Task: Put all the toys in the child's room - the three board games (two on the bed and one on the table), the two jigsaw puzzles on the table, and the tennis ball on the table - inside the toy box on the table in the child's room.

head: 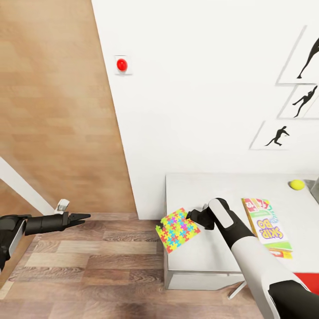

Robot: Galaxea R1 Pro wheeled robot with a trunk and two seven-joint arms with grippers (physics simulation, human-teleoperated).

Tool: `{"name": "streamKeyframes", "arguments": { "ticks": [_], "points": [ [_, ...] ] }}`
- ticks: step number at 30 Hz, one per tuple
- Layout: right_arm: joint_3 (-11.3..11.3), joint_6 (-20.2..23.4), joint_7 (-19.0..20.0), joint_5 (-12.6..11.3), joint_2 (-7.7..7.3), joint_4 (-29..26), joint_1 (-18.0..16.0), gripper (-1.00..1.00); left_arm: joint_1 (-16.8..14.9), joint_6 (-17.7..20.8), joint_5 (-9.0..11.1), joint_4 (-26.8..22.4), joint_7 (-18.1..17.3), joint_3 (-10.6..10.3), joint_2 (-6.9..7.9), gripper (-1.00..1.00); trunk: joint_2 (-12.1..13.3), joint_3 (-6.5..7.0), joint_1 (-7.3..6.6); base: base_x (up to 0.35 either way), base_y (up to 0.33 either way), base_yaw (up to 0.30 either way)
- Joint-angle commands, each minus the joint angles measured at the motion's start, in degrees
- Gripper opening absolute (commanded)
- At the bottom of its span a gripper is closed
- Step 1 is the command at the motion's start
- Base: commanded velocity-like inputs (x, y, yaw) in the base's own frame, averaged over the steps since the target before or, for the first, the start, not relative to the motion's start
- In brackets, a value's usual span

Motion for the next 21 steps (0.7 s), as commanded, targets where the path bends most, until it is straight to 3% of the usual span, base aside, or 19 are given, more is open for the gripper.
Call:
{"name": "streamKeyframes", "arguments": {
  "ticks": [1,21],
  "points": [
    [0.21,-0.07,-0.46,-1.21,-0.02,1.33,0.01,1.0,-0.06,0.59,0.11,0.01,-0.12,-0.01,0.01,1.0,-0.08,-0.11,0.05,0.0,0.025,0.0],
    [0.2,-0.06,-0.46,-1.21,-0.02,1.33,-0.01,1.0,-0.06,0.59,0.11,0.01,-0.16,-0.01,0.01,1.0,-0.08,-0.11,0.05,-0.007,0.053,0.0]
  ]
}}
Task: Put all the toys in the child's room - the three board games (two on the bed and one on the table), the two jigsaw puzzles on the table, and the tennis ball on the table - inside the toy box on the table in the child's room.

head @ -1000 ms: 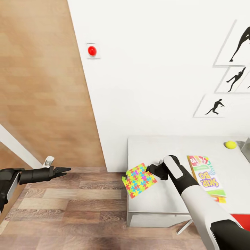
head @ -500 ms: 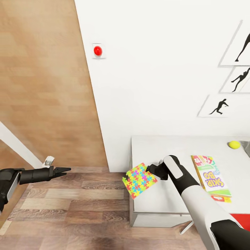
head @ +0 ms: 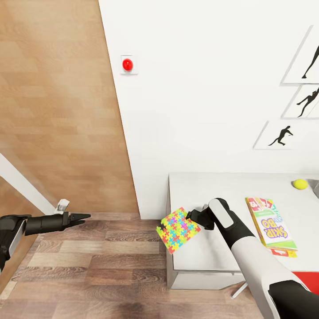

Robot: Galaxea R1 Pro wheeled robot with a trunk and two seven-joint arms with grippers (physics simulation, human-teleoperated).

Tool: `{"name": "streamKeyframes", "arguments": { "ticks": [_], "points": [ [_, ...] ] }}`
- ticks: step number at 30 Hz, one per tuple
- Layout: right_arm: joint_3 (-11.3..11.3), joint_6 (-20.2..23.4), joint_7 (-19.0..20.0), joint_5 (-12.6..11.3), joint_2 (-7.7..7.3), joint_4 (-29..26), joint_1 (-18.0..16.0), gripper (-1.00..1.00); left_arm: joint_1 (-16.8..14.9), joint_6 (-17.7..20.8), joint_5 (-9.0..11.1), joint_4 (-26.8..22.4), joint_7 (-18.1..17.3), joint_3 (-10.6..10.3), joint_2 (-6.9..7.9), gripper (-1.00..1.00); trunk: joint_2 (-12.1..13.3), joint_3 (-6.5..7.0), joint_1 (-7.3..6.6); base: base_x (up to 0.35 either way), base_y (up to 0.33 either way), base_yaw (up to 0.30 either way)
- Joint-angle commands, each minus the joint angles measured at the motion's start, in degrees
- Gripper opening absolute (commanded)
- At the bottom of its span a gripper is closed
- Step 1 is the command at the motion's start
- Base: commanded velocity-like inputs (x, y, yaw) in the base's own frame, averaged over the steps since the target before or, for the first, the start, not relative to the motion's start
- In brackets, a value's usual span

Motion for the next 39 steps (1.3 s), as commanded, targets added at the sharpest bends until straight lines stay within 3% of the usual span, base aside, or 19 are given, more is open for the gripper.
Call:
{"name": "streamKeyframes", "arguments": {
  "ticks": [1,13,34,39],
  "points": [
    [0.22,-0.02,-0.46,-1.07,-0.06,1.28,-0.01,1.0,-0.05,0.59,0.11,0.0,-0.14,-0.01,0.01,1.0,-0.08,-0.11,0.05,-0.002,0.004,0.0],
    [0.21,-0.03,-0.47,-1.12,-0.17,0.79,0.01,1.0,-0.05,0.59,0.11,0.0,-0.12,-0.01,0.01,1.0,-0.08,0.11,0.05,0.0,0.001,-0.009],
    [0.05,-0.03,-0.47,-1.15,-0.37,-0.83,0.07,1.0,-0.05,0.57,0.11,0.0,-0.08,-0.01,0.01,1.0,-0.08,1.88,0.05,0.0,0.0,-0.126],
    [-0.12,0.08,-0.34,-1.19,-0.37,-5.48,0.52,1.0,-0.05,0.55,0.11,0.0,-0.08,-0.01,0.03,1.0,-0.08,2.32,0.05,0.0,0.0,-0.133]
  ]
}}
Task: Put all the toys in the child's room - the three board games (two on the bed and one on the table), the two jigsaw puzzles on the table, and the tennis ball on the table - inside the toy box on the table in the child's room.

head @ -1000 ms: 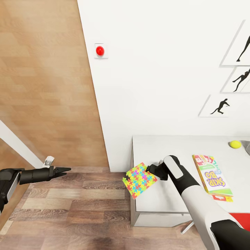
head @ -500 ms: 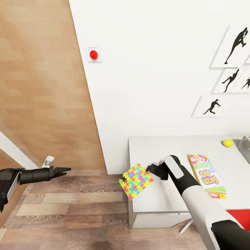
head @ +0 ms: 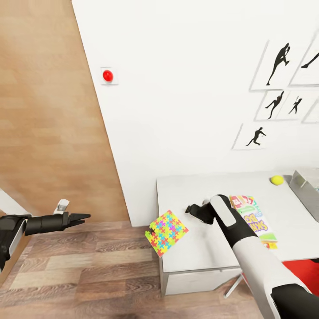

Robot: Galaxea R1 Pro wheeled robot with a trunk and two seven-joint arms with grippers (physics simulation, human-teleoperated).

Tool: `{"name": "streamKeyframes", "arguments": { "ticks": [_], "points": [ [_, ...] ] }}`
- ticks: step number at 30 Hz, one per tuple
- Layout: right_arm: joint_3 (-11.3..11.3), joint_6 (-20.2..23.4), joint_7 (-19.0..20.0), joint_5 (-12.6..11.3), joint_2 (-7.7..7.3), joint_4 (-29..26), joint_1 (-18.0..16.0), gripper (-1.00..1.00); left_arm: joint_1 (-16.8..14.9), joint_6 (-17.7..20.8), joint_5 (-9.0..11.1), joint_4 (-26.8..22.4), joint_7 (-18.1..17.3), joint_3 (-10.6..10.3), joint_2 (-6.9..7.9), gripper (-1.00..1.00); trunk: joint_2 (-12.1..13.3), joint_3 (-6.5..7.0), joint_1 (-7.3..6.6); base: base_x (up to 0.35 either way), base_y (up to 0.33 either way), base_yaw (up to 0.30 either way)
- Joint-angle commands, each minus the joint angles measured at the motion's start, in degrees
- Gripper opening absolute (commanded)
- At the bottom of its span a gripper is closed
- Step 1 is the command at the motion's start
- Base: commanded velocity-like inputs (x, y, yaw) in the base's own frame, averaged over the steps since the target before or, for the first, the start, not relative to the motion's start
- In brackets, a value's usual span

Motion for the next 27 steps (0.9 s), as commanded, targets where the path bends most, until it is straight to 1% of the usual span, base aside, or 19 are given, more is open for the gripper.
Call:
{"name": "streamKeyframes", "arguments": {
  "ticks": [1,2,3,7,9,12,13,15,18,19,22,23,27],
  "points": [
    [0.15,0.19,-0.4,-0.6,-0.06,-2.62,0.17,1.0,-0.03,0.6,0.12,-0.02,-0.12,0.0,0.02,1.0,-0.1,-0.02,0.04,0.0,0.0,-0.133],
    [0.11,0.29,-0.27,-0.62,-0.08,-4.03,0.32,1.0,-0.03,0.59,0.12,-0.02,-0.12,0.0,0.04,1.0,-0.1,0.06,0.04,0.0,0.0,-0.133],
    [0.06,0.59,0.0,-0.7,-0.11,-6.96,0.73,1.0,-0.03,0.58,0.14,-0.02,-0.12,0.0,0.04,1.0,-0.1,0.15,0.04,0.0,0.0,-0.133],
    [-0.05,1.99,0.44,-0.94,-0.1,-12.86,1.78,1.0,-0.03,0.58,0.17,-0.02,-0.12,0.0,0.05,1.0,-0.1,0.5,0.04,0.0,0.0,-0.133],
    [-0.31,4.31,0.69,-1.18,-0.08,-19.02,3.19,1.0,-0.03,0.56,0.18,-0.02,-0.13,0.0,0.07,1.0,-0.1,0.67,0.04,0.0,0.0,-0.133],
    [-1.52,6.74,0.84,-1.5,-0.07,-27.0,5.23,1.0,-0.03,0.56,0.2,-0.02,-0.18,0.0,0.08,1.0,-0.1,0.93,0.04,0.0,0.0,-0.133],
    [-1.88,7.15,0.87,-1.57,-0.07,-28.49,5.7,1.0,-0.03,0.56,0.2,-0.02,-0.18,0.0,0.08,1.0,-0.1,1.01,0.04,0.0,0.0,-0.133],
    [-3.4,8.94,1.3,-1.73,-0.02,-33.66,7.66,1.0,-0.03,0.55,0.2,-0.02,-0.2,0.0,0.08,1.0,-0.1,1.19,0.04,0.0,0.0,-0.133],
    [-4.81,10.13,2.57,-2.08,0.0,-37.38,9.53,1.0,-0.03,0.55,0.21,-0.02,-0.2,0.0,0.08,1.0,-0.1,1.45,0.04,0.0,0.0,-0.133],
    [-5.32,10.43,3.55,-2.57,-0.01,-38.64,10.55,1.0,-0.03,0.55,0.21,-0.02,-0.2,0.0,0.08,1.0,-0.1,1.53,0.04,0.0,0.0,-0.133],
    [-5.81,10.43,5.34,-3.82,-0.02,-39.84,12.23,1.0,-0.03,0.55,0.21,-0.02,-0.21,0.0,0.08,1.0,-0.1,1.79,0.04,0.0,0.0,-0.133],
    [-6.03,10.43,6.66,-4.84,-0.04,-40.34,13.42,1.0,-0.03,0.55,0.21,-0.02,-0.21,0.0,0.08,1.0,-0.1,1.88,0.04,0.0,0.0,-0.133],
    [-6.93,10.43,9.78,-6.93,-0.08,-41.49,16.23,1.0,-0.03,0.55,0.21,-0.02,-0.21,0.0,0.08,1.0,-0.1,2.22,0.04,0.0,0.0,-0.133]
  ]
}}
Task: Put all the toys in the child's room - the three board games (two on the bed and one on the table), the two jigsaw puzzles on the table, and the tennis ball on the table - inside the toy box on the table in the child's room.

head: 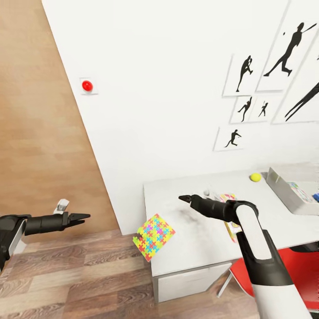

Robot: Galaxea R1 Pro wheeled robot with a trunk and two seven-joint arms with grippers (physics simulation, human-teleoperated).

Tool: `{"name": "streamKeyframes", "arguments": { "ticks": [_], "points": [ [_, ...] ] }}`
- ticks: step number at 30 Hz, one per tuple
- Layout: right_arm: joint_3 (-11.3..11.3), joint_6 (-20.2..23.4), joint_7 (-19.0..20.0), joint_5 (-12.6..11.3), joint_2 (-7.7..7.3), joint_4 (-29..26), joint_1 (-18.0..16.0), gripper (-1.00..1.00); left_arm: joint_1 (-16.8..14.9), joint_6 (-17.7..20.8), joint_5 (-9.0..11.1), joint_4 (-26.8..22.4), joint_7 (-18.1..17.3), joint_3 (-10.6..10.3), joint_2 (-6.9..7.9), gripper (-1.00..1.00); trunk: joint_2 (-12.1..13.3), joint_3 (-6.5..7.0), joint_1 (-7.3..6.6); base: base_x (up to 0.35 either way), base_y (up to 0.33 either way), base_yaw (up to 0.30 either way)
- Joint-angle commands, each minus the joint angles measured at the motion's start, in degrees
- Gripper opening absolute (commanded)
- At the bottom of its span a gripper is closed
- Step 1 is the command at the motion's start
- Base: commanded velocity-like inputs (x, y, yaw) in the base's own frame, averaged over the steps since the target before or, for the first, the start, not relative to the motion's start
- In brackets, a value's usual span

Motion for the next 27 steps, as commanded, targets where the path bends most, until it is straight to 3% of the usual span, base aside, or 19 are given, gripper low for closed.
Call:
{"name": "streamKeyframes", "arguments": {
  "ticks": [1,5,6,11,12,17,20,27],
  "points": [
    [-0.86,0.07,1.42,-1.39,-0.03,-0.61,1.68,1.0,-0.03,0.6,0.12,-0.01,-0.12,0.0,0.02,1.0,-0.11,-0.02,0.04,0.0,0.0,-0.13],
    [-4.42,0.07,8.36,-2.47,-0.02,-1.3,6.84,1.0,-0.03,0.6,0.12,-0.01,-0.12,0.09,0.02,1.0,-0.11,0.33,0.04,0.0,0.0,-0.109],
    [-6.04,0.07,11.89,-2.63,-0.05,-1.42,9.07,1.0,-0.03,0.6,0.12,-0.01,-0.12,0.15,0.02,1.0,-0.11,0.41,0.04,0.0,0.0,-0.092],
    [-10.2,0.07,21.83,-2.59,-0.16,-1.57,15.1,1.0,-0.03,0.6,0.12,-0.01,-0.12,0.23,0.02,1.0,-0.11,0.85,0.04,0.0,0.0,-0.085],
    [-11.81,0.07,25.95,-2.5,-0.36,-1.59,17.67,1.0,-0.03,0.6,0.12,-0.01,-0.12,0.24,0.02,1.0,-0.11,0.94,0.04,0.0,0.0,-0.078],
    [-14.84,-0.01,37.1,-2.28,-1.02,-1.69,24.18,1.0,-0.03,0.6,0.12,-0.01,-0.09,0.1,0.02,1.0,-0.11,1.38,0.04,0.0,0.0,-0.049],
    [-15.43,-1.21,42.11,-2.12,-1.31,-1.68,26.55,1.0,-0.03,0.6,0.12,-0.01,-0.04,0.04,0.02,1.0,-0.11,1.64,0.04,0.0,0.0,-0.014],
    [-14.88,-3.85,46.05,-0.39,-1.46,-1.64,28.03,1.0,-0.03,0.33,0.09,-0.01,0.05,-0.05,-0.06,1.0,-0.11,2.25,0.04,0.0,0.0,-0.004]
  ]
}}
